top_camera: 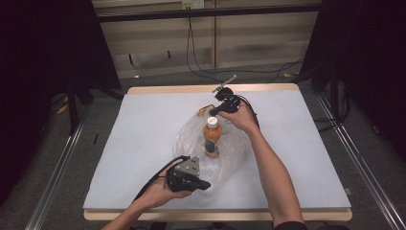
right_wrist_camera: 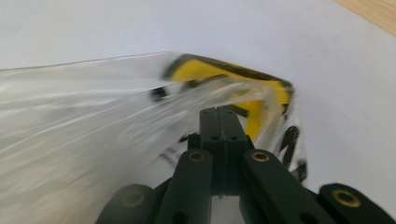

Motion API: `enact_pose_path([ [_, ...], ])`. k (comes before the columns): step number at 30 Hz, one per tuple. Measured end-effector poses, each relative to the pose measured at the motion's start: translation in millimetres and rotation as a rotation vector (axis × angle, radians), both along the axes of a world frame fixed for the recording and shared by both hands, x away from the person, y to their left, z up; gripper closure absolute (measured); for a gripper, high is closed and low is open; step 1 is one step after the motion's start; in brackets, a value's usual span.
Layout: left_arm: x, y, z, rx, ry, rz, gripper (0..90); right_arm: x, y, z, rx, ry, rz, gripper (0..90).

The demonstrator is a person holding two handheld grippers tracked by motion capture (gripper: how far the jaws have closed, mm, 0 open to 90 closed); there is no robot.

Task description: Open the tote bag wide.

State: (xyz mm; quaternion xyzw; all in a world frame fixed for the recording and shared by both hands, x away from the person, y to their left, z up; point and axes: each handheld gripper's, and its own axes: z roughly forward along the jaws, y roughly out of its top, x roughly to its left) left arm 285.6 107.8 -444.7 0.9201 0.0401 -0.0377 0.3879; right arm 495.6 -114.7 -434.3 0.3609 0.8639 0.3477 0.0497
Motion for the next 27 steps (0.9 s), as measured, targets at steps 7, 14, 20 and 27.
enact_pose_path([
  [7,23.5,7.3,14.1,-0.053,-0.016,0.082,90.0,-36.7,-9.3,11.4,0.042,-0.053,0.088,90.0],
  [14,65.6,7.3,20.6,-0.047,-0.049,0.216,90.0,-73.2,-27.1,9.1,0.030,-0.082,0.101,90.0],
  [20,93.1,6.0,-4.0,0.092,-0.097,0.312,90.0,-94.1,-36.7,-10.4,-0.047,-0.076,0.119,90.0],
  [27,107.1,19.5,-26.6,0.141,-0.059,0.364,90.0,-107.3,-51.3,-37.9,-0.083,-0.049,0.127,90.0],
])
